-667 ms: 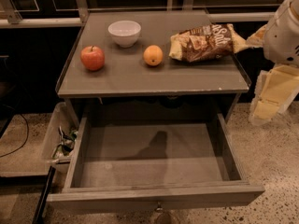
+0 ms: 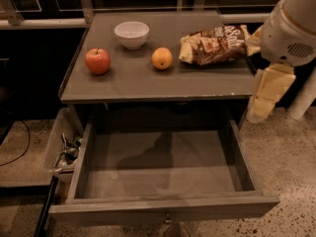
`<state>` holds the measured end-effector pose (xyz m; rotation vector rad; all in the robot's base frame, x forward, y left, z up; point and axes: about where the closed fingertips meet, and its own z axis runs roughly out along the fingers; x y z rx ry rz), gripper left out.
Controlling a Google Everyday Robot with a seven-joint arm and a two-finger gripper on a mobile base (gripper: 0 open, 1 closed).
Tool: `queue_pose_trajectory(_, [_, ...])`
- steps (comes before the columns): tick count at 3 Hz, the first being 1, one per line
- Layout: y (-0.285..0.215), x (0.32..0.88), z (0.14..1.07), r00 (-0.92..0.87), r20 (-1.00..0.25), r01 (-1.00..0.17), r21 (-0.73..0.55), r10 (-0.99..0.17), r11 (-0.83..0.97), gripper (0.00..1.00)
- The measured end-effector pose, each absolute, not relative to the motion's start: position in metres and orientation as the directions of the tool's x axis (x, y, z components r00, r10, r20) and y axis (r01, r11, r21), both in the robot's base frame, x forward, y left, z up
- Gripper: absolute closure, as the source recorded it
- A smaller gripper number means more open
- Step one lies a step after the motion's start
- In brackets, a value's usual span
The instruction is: Place orange into top drawer
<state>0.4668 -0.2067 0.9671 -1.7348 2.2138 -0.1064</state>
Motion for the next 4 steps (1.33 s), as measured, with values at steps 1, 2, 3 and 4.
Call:
queue_pose_trajectory(1, [-0.162, 0.541, 0.950, -0.114, -0.206, -0.946, -0.275, -0.972, 0.170, 0.00])
queue_pose_trajectory(2, [-0.162, 0.541, 0.950, -0.115, -0.206, -0.946, -0.277, -0.972, 0.171, 0.00])
queue_pose_trajectory(3, [-0.159, 0.559, 0.941, -0.098, -0.241, -0.937, -0.305, -0.966, 0.171, 0.00])
queue_pose_trajectory(4, [-0.147, 0.600, 0.932, -0.047, -0.362, -0.920, -0.347, -0.931, 0.181, 0.00])
